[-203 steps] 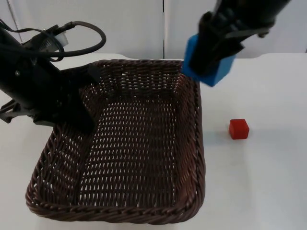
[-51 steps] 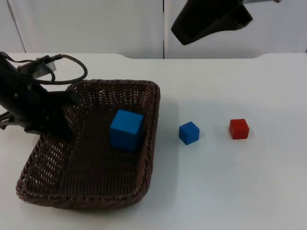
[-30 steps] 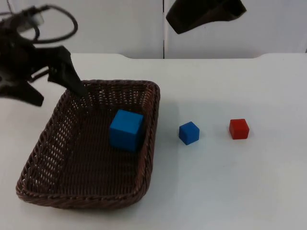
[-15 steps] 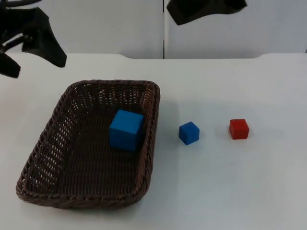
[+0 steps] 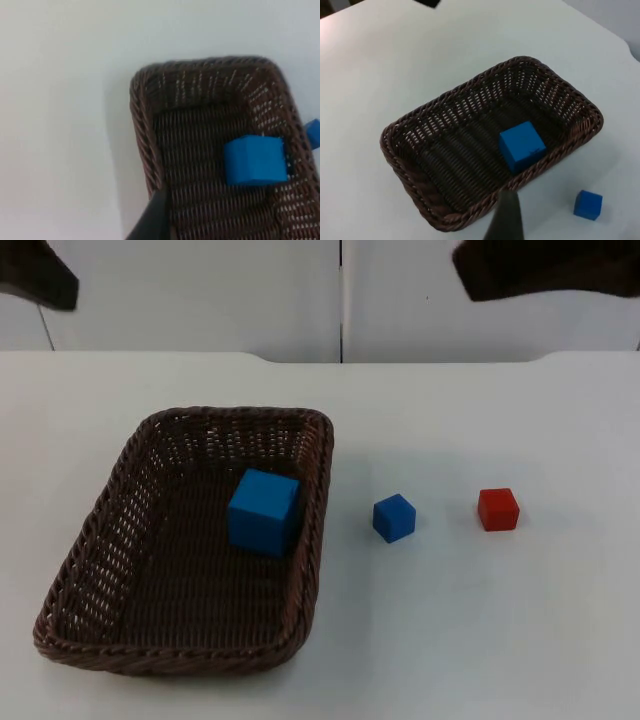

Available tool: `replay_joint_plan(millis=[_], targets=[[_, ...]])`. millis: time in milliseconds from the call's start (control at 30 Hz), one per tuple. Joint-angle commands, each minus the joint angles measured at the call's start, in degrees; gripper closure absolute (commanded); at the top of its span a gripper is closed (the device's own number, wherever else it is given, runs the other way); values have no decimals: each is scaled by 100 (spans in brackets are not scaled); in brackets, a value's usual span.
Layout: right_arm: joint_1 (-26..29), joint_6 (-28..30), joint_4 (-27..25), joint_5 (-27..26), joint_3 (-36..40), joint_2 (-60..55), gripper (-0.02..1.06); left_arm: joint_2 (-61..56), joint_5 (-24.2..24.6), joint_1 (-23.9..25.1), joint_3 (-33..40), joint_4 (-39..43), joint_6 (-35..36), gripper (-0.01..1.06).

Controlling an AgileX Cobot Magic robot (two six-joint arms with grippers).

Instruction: Pick up the basket with the left hand and place the largest block into the basket with the right hand.

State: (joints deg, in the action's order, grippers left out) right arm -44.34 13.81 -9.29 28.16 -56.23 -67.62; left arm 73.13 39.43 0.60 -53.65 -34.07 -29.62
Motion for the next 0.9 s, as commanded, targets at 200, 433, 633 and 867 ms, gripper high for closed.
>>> replay_joint_plan(millis=[200, 433, 633, 867], targets=[[-8, -117, 12, -89, 520, 771, 41, -1141, 89, 8, 138, 58, -6, 19], [-8, -117, 12, -102, 879, 1471, 41, -2161, 46, 8, 717, 58, -6, 19], [-8, -117, 12, -102, 1241, 2119, 41, -3046, 93, 8, 1106, 78, -6, 19], [-8, -117, 12, -92, 1607, 2588, 41, -3692, 278, 8, 1120, 117, 64, 19]])
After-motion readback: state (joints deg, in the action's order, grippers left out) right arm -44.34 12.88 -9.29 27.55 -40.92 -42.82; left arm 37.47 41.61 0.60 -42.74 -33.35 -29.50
